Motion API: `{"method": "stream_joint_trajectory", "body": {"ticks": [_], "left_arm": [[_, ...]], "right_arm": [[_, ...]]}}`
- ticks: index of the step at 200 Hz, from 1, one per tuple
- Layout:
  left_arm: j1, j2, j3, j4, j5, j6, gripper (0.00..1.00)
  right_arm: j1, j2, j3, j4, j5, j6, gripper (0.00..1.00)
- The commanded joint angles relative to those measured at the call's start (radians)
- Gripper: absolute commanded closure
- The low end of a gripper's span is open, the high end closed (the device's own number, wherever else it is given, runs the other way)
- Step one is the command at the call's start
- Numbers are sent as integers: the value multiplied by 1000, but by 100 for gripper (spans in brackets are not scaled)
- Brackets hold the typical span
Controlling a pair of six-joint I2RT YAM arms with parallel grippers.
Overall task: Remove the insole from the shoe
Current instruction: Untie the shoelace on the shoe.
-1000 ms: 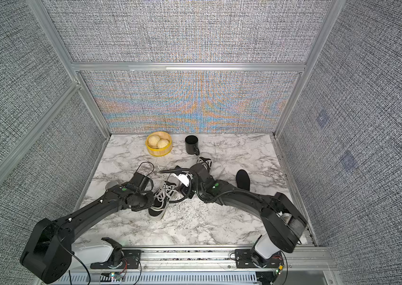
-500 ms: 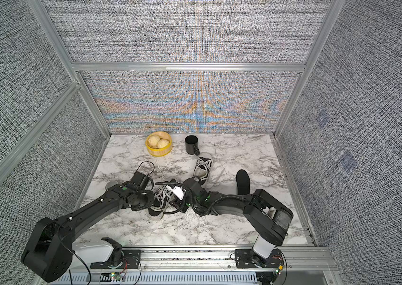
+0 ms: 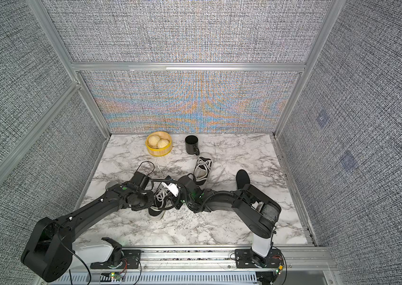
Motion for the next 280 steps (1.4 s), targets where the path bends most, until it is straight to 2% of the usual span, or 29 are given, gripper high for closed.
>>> {"method": "stream_joint_trajectory", "body": {"ticks": [1,70,128,175,242,280], "left_arm": [[3,-9,2,-10,-39,-19,100],[2,-10,17,-34,-109,-34,100],[2,5,5,-14,-91,-33,100],[2,11,18,-10,-81,-18,100],[2,15,10,-5,-76,-15,100],[2,28,16,10,-51,-3,100]], "right_arm": [[-8,-40,-9,1,5,-14,100],[-55,-375,-45,-207,59,-60,100],[-129,-517,44,-284,120,-94,100],[-174,-501,83,-256,69,-119,100],[-255,-539,92,-174,12,-71,100],[-234,-436,143,-174,-23,-78,100]]}}
